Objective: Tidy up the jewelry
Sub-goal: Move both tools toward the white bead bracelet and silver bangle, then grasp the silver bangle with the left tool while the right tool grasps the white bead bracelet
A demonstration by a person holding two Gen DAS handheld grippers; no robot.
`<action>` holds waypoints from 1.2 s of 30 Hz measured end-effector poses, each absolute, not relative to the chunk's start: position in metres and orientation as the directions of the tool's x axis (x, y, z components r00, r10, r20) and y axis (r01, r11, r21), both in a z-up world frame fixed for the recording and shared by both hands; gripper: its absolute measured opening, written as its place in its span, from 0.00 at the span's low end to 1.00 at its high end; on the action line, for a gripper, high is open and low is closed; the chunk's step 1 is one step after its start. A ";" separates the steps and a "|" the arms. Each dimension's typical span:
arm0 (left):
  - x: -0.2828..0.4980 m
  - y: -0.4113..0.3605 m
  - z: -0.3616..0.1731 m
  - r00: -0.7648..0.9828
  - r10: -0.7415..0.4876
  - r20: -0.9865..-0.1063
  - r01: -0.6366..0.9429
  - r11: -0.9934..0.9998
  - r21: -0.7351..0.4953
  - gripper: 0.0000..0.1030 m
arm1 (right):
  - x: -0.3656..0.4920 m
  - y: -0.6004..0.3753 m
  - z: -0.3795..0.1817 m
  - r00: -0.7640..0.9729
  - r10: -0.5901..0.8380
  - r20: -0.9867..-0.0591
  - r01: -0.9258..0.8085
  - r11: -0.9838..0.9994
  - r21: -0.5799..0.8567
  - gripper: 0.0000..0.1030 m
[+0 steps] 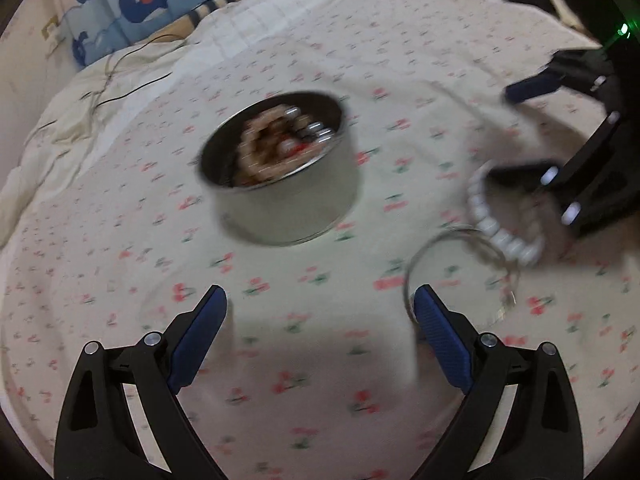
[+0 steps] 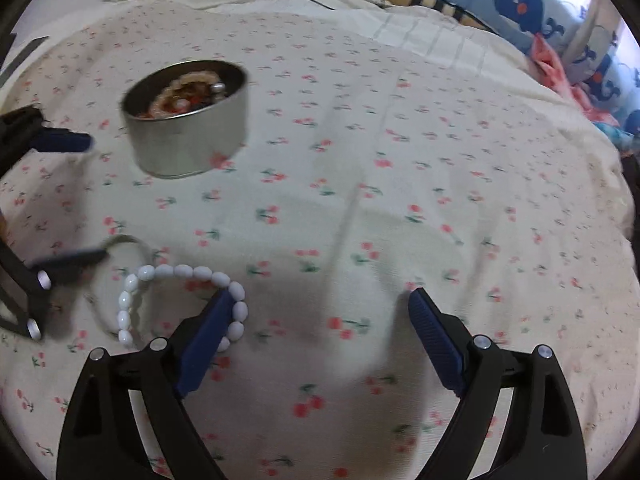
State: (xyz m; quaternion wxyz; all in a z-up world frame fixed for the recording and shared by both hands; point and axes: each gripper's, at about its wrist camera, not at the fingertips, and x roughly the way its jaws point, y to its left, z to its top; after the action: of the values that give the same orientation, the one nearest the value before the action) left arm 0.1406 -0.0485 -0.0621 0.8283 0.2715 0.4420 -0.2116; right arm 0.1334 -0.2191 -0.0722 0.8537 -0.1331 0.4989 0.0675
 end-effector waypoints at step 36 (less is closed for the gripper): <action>0.151 -0.019 -0.041 0.332 -0.357 -0.873 0.647 0.760 -0.065 0.03 | 0.126 -0.207 -0.048 0.506 0.302 -0.808 -0.377 0.920 0.107 0.08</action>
State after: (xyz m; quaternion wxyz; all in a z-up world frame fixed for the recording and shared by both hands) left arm 0.1508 -0.0185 -0.0414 0.8023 0.1490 0.4861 -0.3129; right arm 0.1263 -0.2066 -0.0476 0.8667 -0.0414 0.4569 0.1958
